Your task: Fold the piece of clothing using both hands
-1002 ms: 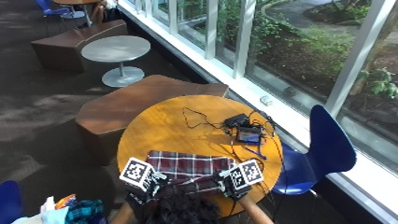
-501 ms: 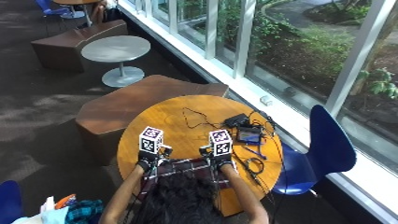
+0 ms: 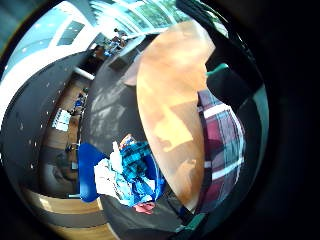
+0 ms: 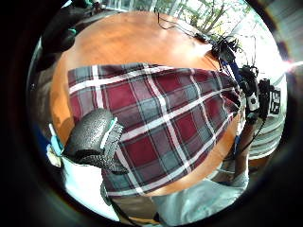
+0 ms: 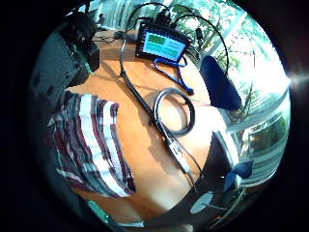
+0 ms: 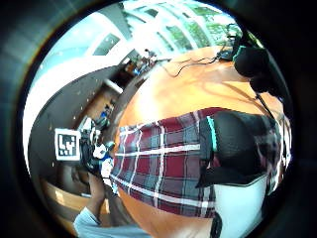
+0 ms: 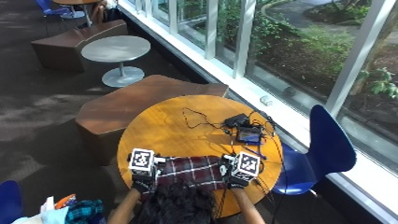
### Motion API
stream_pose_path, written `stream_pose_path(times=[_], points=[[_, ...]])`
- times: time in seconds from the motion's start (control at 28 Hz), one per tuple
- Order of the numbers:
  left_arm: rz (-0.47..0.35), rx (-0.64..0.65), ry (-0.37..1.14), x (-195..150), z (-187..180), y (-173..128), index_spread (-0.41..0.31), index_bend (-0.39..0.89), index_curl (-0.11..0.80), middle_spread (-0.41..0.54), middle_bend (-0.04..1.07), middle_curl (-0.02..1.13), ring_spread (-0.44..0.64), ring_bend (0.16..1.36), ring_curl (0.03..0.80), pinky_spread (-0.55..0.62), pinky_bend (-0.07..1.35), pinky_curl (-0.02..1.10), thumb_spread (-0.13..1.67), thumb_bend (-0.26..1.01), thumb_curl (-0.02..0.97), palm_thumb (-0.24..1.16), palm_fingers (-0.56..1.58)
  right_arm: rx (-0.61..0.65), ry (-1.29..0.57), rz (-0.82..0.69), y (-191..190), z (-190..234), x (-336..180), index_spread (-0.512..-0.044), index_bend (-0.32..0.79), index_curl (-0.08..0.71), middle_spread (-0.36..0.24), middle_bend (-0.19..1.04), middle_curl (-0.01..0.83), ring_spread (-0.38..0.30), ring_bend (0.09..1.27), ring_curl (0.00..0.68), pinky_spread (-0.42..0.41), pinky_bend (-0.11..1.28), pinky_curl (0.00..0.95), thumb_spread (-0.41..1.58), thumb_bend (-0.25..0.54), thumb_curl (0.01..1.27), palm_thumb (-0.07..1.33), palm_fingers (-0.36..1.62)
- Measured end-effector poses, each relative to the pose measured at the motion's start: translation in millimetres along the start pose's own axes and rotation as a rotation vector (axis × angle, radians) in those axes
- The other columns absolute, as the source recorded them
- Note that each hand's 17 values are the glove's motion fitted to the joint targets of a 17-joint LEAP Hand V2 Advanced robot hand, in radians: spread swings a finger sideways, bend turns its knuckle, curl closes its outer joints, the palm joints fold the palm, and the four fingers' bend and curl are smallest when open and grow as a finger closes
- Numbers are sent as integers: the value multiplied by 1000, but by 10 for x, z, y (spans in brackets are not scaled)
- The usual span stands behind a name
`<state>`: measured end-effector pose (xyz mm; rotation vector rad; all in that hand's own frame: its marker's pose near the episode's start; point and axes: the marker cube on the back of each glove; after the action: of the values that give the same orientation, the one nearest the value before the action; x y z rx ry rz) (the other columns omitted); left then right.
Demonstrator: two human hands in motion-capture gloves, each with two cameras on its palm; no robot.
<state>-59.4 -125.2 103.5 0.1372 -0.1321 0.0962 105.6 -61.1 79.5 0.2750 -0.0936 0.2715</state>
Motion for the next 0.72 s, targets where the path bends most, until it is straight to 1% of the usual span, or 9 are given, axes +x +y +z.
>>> stream_pose_path(times=[0.07,0.11,0.21,0.25,0.29,0.32,0.43,0.54,0.72], points=[[-17,53,14,69,-49,275,-204,124,403,-265,591,572,-261,828,501,-172,736,511,1198,-33,280,473,497,27,-7,142,280,-131,164,-287,289,485,-159,604,520,-142,752,510,-91,666,457,1387,151,281,660,671],[-21,48,24,117,-61,418,-219,219,421,-261,547,545,-237,774,469,-151,693,487,1200,-47,273,437,546,3,13,201,394,-137,235,-280,209,453,-117,527,491,-117,738,496,-78,717,460,1353,100,272,586,628],[-13,-100,46,269,-8,782,-208,249,429,-208,424,470,-152,666,402,-81,620,437,1221,-36,265,406,514,-126,93,298,635,-52,339,-255,81,406,-62,433,457,-89,728,461,-44,752,442,1314,37,268,506,592],[-7,-165,50,303,48,857,-200,273,438,-170,366,452,-103,637,390,-36,590,426,1240,-41,256,378,427,-154,110,309,679,-13,342,-250,65,390,-50,413,449,-85,730,453,-36,751,437,1307,27,271,497,594],[0,-224,55,326,119,907,-194,261,438,-155,369,460,-76,623,391,-10,581,428,1253,-43,251,355,408,-164,121,313,703,27,338,-244,35,367,-37,393,440,-91,749,450,-29,759,437,1299,15,273,485,606],[7,-274,64,341,197,938,-173,251,439,-107,292,436,-20,614,387,46,570,424,1272,-49,240,320,273,-158,127,314,711,66,331,-237,-6,338,-32,373,432,-106,785,452,-55,785,441,1294,8,276,482,645],[21,-344,105,383,393,946,-146,235,444,-33,238,430,89,584,376,144,560,421,1314,-58,210,216,172,-95,99,303,673,152,318,-222,-103,249,-93,497,463,-155,905,462,-129,825,438,1291,61,310,606,873],[41,-347,124,503,459,858,-127,207,437,17,209,402,168,562,345,220,528,392,1348,-47,189,146,162,-69,-12,300,571,130,392,-216,-44,213,-143,622,504,-174,978,479,-152,822,440,1230,110,356,743,1025],[94,-359,127,882,491,581,-108,180,429,55,182,370,246,534,309,298,506,362,1381,-23,175,99,194,-36,-293,376,335,-367,585,-230,37,204,-171,683,543,-188,1025,537,-193,836,476,1095,125,417,871,1061]])
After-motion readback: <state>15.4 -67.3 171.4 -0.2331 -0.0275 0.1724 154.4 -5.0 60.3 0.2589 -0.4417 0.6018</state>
